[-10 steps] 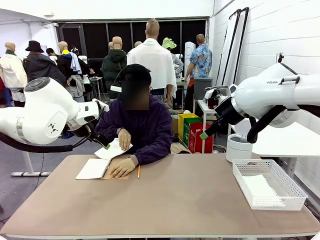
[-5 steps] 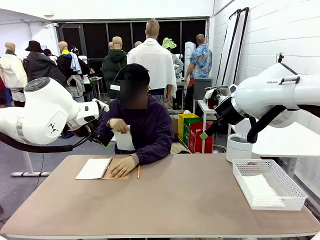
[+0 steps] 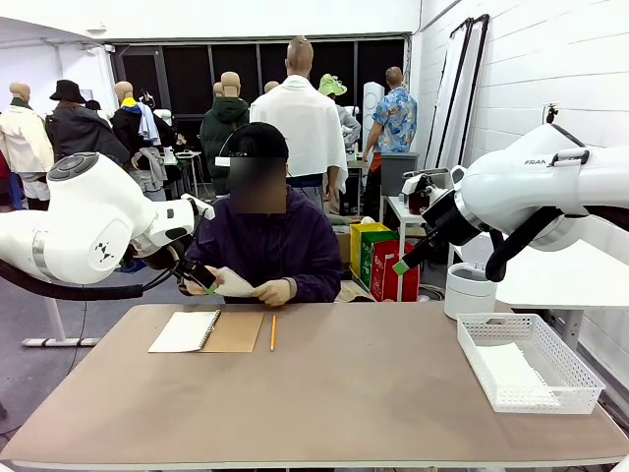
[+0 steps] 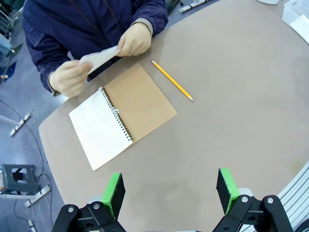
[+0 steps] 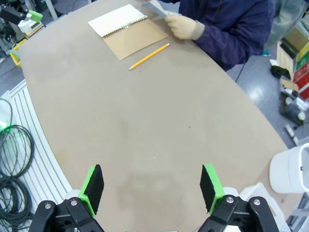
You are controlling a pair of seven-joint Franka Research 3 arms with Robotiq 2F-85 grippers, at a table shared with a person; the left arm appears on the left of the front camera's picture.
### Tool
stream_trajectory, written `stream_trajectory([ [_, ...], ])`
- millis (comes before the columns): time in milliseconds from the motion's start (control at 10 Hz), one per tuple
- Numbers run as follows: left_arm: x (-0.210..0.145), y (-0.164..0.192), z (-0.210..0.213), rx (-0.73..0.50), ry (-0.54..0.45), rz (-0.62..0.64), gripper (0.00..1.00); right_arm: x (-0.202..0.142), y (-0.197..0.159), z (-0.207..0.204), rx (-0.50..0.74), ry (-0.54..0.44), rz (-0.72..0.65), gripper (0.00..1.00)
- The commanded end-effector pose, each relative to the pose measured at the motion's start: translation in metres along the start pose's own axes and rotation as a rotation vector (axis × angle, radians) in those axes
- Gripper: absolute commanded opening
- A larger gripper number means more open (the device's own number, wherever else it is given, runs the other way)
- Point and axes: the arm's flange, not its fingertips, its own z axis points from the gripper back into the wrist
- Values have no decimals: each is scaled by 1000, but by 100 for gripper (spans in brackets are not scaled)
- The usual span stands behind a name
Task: Sort the paper based on its condition.
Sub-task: If a person hands you a paper, place it in the Organizing basket , and if it's crumpled, put it in the Trash can.
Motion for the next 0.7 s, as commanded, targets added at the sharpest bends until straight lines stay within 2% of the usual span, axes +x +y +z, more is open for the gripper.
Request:
stream_trajectory([
  [0, -1, 1, 0, 1, 1, 0, 100, -1, -1, 0, -1, 0, -4, 100],
  [600, -1, 1, 0, 1, 1, 0, 100, -1, -1, 0, -1, 0, -4, 100],
])
